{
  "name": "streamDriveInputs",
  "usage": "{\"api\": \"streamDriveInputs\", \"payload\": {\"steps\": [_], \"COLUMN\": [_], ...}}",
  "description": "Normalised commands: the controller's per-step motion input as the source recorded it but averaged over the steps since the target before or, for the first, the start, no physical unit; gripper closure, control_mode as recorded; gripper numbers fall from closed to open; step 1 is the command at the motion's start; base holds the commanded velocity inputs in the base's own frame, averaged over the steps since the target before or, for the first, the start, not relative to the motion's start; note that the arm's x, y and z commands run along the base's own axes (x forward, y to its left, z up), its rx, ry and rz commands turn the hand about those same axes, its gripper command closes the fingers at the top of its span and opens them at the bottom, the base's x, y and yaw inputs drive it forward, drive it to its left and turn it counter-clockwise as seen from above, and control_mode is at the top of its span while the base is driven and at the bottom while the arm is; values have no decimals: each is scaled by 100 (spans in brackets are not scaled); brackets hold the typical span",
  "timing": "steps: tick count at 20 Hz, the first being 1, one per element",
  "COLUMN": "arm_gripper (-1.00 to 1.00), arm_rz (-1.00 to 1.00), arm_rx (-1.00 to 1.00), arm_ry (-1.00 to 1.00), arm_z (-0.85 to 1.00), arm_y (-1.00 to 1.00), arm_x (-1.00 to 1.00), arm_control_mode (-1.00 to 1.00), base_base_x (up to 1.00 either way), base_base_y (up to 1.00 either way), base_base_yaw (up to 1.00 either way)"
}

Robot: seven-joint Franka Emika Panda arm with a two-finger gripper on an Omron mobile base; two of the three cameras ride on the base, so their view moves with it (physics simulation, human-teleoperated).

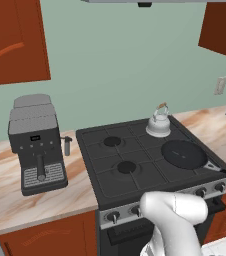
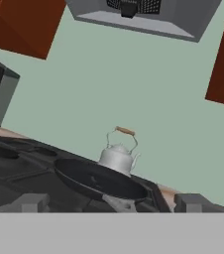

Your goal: Pick the pan from the cabinet and place it on the stove. Then turn on the stove burner for the pan.

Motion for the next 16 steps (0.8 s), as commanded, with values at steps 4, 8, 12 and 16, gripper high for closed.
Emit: {"api": "streamDriveInputs", "payload": {"steps": [4,8,12,16], "arm_gripper": [-100,-100,-100,-100], "arm_rz": [-10,-6,-3,-2], "arm_rx": [1,1,0,0], "arm_ry": [0,0,0,0], "arm_z": [-19,-23,-31,-36], "arm_y": [0,-2,-5,-22], "arm_x": [7,8,18,23], "arm_control_mode": [-100,-100,-100,-100], "base_base_x": [0,0,0,0], "base_base_y": [0,0,0,0], "base_base_yaw": [0,0,0,0]}}
